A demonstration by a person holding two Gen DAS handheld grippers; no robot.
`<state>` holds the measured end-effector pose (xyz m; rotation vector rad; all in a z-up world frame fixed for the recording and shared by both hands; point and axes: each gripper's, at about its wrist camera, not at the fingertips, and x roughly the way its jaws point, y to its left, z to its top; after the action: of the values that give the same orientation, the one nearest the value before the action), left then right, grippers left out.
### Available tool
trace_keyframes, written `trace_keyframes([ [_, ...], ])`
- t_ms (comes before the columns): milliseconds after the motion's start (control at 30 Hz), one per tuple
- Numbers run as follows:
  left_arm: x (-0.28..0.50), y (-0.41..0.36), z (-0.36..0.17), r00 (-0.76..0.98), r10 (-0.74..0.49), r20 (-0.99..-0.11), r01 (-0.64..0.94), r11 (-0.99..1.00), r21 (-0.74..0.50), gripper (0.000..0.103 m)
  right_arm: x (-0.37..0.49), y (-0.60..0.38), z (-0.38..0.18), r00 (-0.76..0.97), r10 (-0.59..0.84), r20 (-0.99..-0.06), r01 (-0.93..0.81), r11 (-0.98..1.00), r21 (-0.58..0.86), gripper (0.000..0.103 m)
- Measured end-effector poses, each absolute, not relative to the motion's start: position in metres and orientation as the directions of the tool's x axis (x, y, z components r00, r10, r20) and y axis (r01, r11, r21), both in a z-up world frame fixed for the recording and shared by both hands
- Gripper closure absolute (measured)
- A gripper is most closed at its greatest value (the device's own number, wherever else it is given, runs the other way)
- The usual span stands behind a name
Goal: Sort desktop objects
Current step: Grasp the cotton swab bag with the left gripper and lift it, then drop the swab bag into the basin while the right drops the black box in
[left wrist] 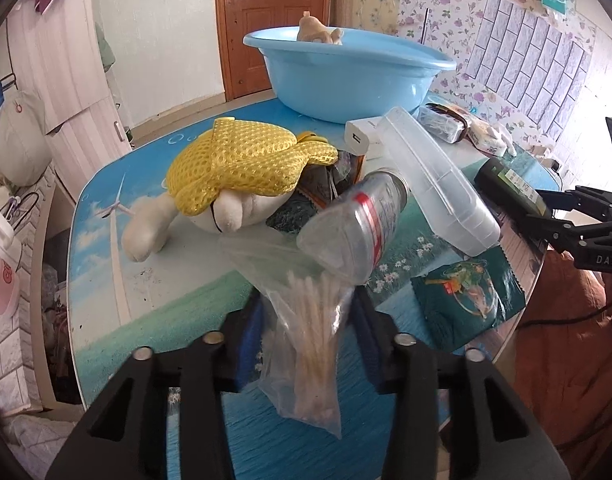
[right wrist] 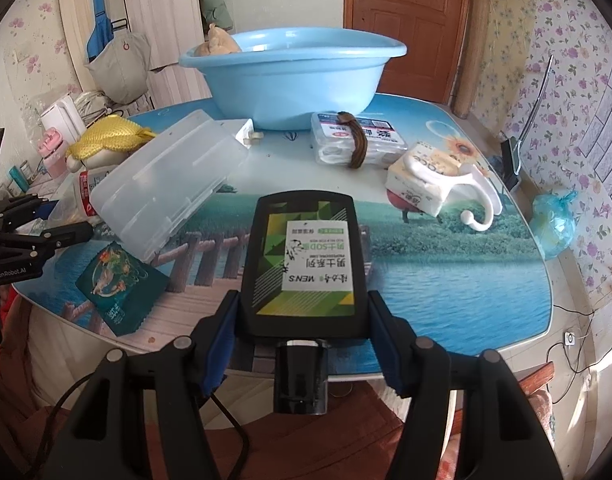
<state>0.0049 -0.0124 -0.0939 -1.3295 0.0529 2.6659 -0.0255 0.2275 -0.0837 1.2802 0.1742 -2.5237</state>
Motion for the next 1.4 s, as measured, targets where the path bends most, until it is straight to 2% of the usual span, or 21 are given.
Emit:
trace_keyframes([
  [100,0.007,-0.016,-0.092,-0.588,0.141,-0.796,-0.147,-0.987,-0.066,0.071,-0.028,0.227,-0.084,-0.564,-0.207,-0.8,0.313,-0.95,0.025,0.039],
  [300,0.017,-0.02,-0.083,-0.605,0.128,-0.786,-0.125,-0.99,-0.065,0.072,-0.031,0.222,-0.088,-0.568,-0.203,-0.797,0.315,-0.949,0.017,0.037],
  [400,0.023,-0.021,-0.072,-0.626,0.123,-0.77,-0.124,-0.991,-0.058,0.072,-0.03,0.224,-0.087,-0.575,-0.208,-0.792,0.312,-0.95,0.023,0.042],
  [900,0.024,-0.016,-0.018,-0.711,0.133,-0.691,-0.141,-0.989,-0.045,0.072,-0.022,0.228,-0.057,-0.63,-0.279,-0.724,0.319,-0.944,0.086,0.043],
  [1400,0.008,-0.003,-0.014,-0.698,0.157,-0.698,-0.167,-0.984,-0.054,0.072,-0.03,0.23,-0.044,-0.653,-0.316,-0.688,0.329,-0.937,0.118,0.043],
])
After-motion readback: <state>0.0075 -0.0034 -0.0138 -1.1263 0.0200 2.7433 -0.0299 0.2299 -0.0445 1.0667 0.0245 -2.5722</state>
